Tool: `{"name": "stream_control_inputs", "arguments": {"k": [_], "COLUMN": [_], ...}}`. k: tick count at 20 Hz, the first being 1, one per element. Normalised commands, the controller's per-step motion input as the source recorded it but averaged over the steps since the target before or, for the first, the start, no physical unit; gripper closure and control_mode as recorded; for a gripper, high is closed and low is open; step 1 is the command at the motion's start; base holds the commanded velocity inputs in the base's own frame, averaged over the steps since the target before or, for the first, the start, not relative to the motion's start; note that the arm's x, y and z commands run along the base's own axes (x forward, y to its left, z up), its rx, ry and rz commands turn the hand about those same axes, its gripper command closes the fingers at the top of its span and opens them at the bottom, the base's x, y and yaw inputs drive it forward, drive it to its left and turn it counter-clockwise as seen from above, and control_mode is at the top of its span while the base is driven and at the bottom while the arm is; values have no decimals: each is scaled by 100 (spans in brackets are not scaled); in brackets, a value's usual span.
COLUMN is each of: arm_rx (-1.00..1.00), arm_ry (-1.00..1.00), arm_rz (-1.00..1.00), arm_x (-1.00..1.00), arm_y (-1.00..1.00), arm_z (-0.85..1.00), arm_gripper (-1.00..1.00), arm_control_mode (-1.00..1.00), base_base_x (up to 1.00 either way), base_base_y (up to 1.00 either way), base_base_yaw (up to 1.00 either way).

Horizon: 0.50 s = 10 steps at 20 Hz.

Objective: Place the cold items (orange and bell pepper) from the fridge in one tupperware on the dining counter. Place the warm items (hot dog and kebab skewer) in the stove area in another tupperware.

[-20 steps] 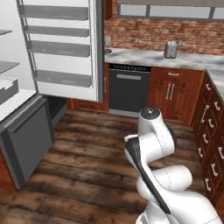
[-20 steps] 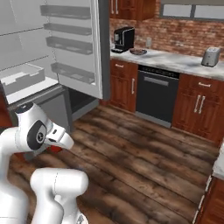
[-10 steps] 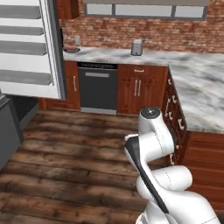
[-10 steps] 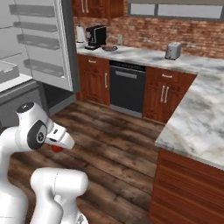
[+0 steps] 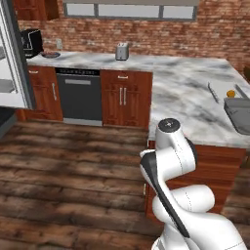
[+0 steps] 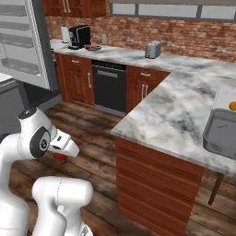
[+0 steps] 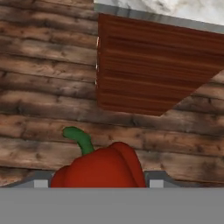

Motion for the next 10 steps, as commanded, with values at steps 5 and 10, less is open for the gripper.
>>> {"name": "stream_control_inputs", "arguments": {"k": [5, 10], "arm_rx": [0, 0], "arm_ry": [0, 0], "arm_rz": [0, 0], "arm_x": [0, 0], "arm_y": [0, 0], "arm_z": [0, 0], "arm_gripper": [100, 100], "arm_control_mode": [100, 100], "base_base_x": [-39, -32], "base_base_y": [-100, -100], "base_base_yaw": [-13, -9]}}
